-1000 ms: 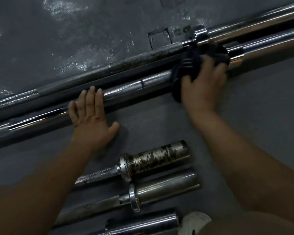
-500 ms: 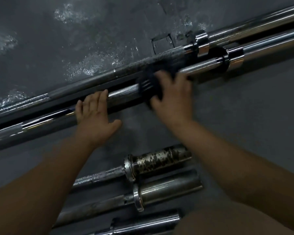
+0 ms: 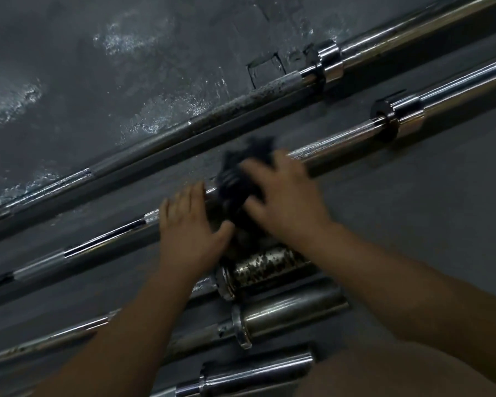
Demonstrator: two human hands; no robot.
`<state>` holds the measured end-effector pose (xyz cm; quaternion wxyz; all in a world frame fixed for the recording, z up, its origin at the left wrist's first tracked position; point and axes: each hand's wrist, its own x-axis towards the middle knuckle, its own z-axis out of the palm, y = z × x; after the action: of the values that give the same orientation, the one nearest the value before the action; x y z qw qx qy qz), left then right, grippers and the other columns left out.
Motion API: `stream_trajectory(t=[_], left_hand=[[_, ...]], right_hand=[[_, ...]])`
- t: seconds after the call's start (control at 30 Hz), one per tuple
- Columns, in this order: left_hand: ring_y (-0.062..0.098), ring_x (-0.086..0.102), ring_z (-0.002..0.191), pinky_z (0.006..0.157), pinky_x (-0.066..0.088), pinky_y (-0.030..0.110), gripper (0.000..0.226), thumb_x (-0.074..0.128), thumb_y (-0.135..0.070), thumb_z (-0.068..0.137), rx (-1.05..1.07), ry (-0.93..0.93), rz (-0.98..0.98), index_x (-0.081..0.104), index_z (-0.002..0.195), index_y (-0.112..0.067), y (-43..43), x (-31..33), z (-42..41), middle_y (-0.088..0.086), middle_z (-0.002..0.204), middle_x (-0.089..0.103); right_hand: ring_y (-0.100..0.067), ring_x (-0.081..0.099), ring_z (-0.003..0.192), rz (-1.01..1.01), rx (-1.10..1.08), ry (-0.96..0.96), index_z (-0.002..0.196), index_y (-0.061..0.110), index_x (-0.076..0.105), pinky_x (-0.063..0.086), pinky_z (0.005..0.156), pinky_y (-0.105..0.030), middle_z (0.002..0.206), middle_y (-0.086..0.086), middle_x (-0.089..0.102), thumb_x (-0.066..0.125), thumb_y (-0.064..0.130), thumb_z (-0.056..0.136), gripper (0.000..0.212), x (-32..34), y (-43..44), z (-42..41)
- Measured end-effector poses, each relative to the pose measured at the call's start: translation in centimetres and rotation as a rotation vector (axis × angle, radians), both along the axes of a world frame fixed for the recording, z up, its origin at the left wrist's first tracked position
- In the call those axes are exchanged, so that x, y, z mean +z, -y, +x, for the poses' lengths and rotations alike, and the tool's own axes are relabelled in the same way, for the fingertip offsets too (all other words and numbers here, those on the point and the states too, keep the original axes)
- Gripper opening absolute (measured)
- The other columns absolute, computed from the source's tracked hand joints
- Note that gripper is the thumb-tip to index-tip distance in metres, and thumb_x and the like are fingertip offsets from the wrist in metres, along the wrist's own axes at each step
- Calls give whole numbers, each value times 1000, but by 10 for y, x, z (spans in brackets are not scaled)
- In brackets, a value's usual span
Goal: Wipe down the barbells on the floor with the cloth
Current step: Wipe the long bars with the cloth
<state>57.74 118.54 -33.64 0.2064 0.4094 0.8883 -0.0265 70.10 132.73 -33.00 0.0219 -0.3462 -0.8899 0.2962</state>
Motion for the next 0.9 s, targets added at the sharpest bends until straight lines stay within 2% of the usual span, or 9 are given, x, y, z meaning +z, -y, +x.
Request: stream_trajectory(t=[0.07,0.17,0.27,0.4,0.5,0.6,0.73,0.83,0.9], left_hand=[[32,42,130,115,26,50,87,37,-56,70,-25,31,25,37,145,-11,9,6,1,13,143,47],[27,46,127,109,36,42,80,43,-52,72,-75,113,40,39,144,-17,22,21,-8,7,141,49],[23,49,115,100,37,39,69,48,-51,73,-73,111,34,45,136,-21,11,14,-3,0,125,53],[24,39,127,112,21,46,83,37,-61,65,-16,42,-38,37,141,-25,-2,-4,8,0,137,47],[24,42,126,110,29,44,87,37,-59,66,-89,124,-30,33,146,-25,5,3,-6,2,138,47],[25,37,133,113,28,41,92,41,-57,69,-132,215,-65,23,152,-23,10,14,-14,4,148,39],[21,33,131,112,19,40,96,32,-66,61,-117,171,-103,20,149,-29,6,5,-1,-1,143,38],[19,40,124,105,24,37,92,27,-67,57,-55,110,-118,30,142,-34,-9,-2,-6,-4,132,46],[22,46,119,101,31,36,91,27,-67,57,-51,115,-119,36,141,-33,-14,-2,-15,-2,127,52]], right_hand=[[-33,48,121,-43,126,-49,137,33,52,50,94,-42,136,-9,44,65,39,82,57,5,-1,-3],[-31,45,126,67,-327,-194,142,29,47,43,105,-39,141,-13,39,64,28,81,63,7,-46,24],[-37,34,135,179,-587,-110,148,29,41,37,106,-40,153,-15,31,59,20,87,64,1,-58,47],[-39,46,123,195,-199,-102,133,31,58,51,88,-44,142,-3,50,53,34,83,49,-11,-10,20],[-38,49,117,176,73,-115,131,27,58,57,77,-44,134,-5,54,57,47,82,53,-12,-6,15],[-35,53,112,156,13,-141,124,25,62,53,86,-43,125,-7,56,63,37,81,45,-10,-45,38],[-40,46,121,192,-455,-77,126,22,62,41,99,-44,134,-11,51,58,25,83,43,-9,-82,72],[-43,40,125,206,-304,78,134,30,52,46,89,-51,143,-5,42,61,56,77,64,-7,-34,40],[-45,39,126,194,-85,90,138,32,48,50,84,-54,145,-6,41,73,56,69,77,-12,-3,18]])
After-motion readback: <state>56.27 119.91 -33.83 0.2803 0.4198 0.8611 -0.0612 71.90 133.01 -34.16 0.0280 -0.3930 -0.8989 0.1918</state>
